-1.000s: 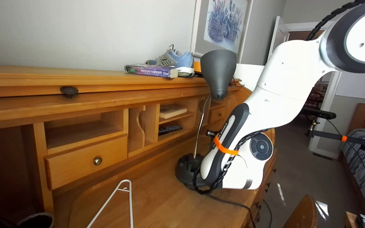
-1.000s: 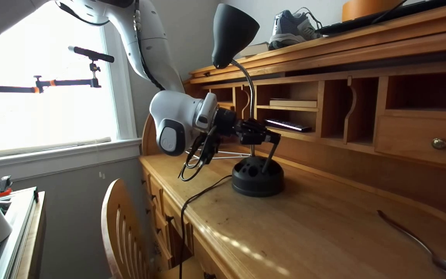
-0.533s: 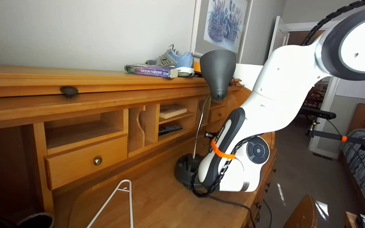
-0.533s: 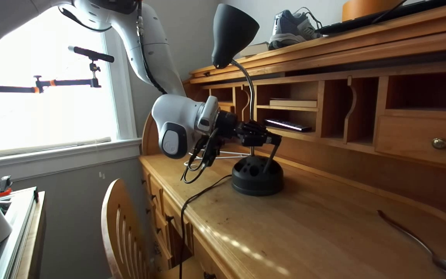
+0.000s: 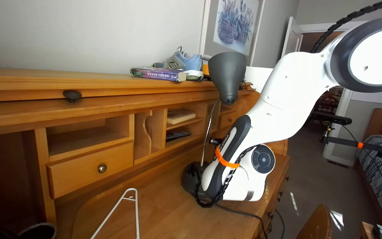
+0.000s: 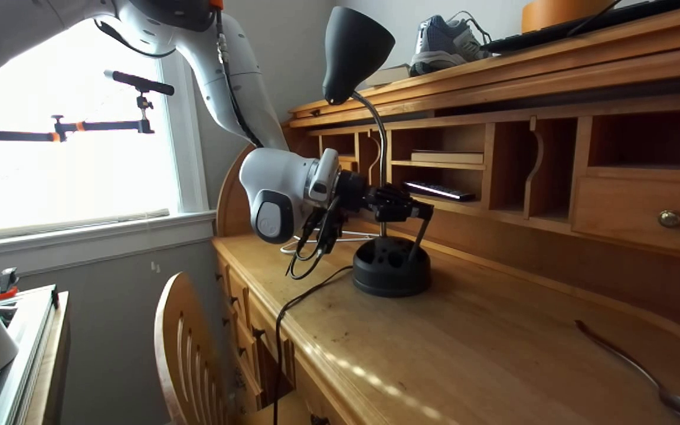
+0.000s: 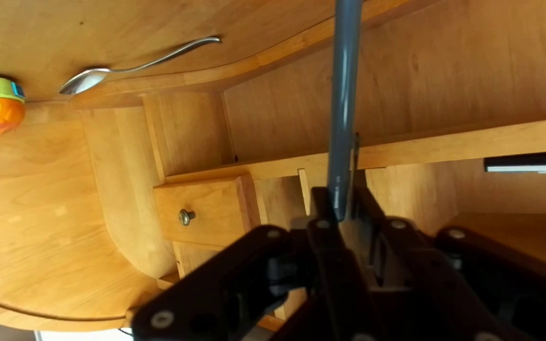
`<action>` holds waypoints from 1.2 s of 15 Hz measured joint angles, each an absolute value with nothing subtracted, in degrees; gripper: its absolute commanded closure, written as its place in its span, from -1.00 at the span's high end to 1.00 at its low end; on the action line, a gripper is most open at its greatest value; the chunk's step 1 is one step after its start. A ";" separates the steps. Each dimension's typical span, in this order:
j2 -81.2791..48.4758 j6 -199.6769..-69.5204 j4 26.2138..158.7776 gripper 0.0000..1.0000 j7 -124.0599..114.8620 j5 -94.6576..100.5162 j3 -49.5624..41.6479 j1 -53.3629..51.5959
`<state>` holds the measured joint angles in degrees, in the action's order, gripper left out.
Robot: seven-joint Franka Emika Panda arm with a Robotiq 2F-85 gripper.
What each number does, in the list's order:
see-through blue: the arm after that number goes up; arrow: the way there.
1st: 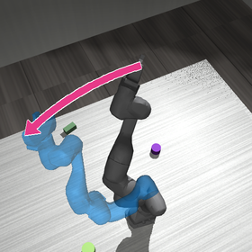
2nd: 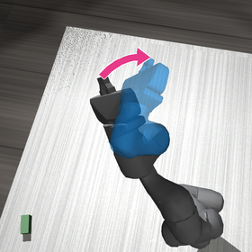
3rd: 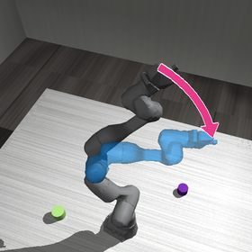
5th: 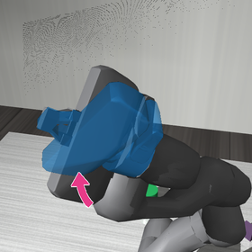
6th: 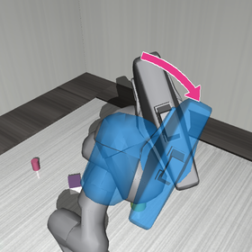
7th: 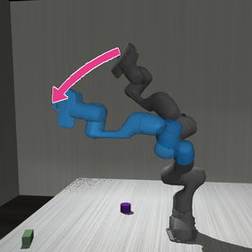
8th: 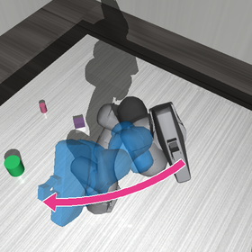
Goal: Put the black pen in the lamb base
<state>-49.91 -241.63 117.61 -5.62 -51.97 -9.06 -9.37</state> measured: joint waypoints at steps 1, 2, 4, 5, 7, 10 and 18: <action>-50.14 -241.63 117.17 -0.92 -5.31 -52.10 -9.04 -9.47; -50.33 -241.69 116.74 -0.92 -4.72 -52.34 -8.78 -9.35; -50.46 -241.72 115.70 -0.92 -2.37 -53.41 -7.62 -8.53; -50.51 -241.72 115.14 -0.92 -1.13 -54.19 -6.97 -8.11; -50.54 -241.71 114.06 -0.92 0.77 -55.63 -5.86 -7.49; -50.53 -241.66 113.01 -0.92 2.21 -56.93 -4.60 -6.68; -50.33 -241.53 112.09 -0.16 3.21 -58.15 -2.91 -5.45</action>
<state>-50.33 -241.53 112.09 3.21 -58.15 -2.91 -5.45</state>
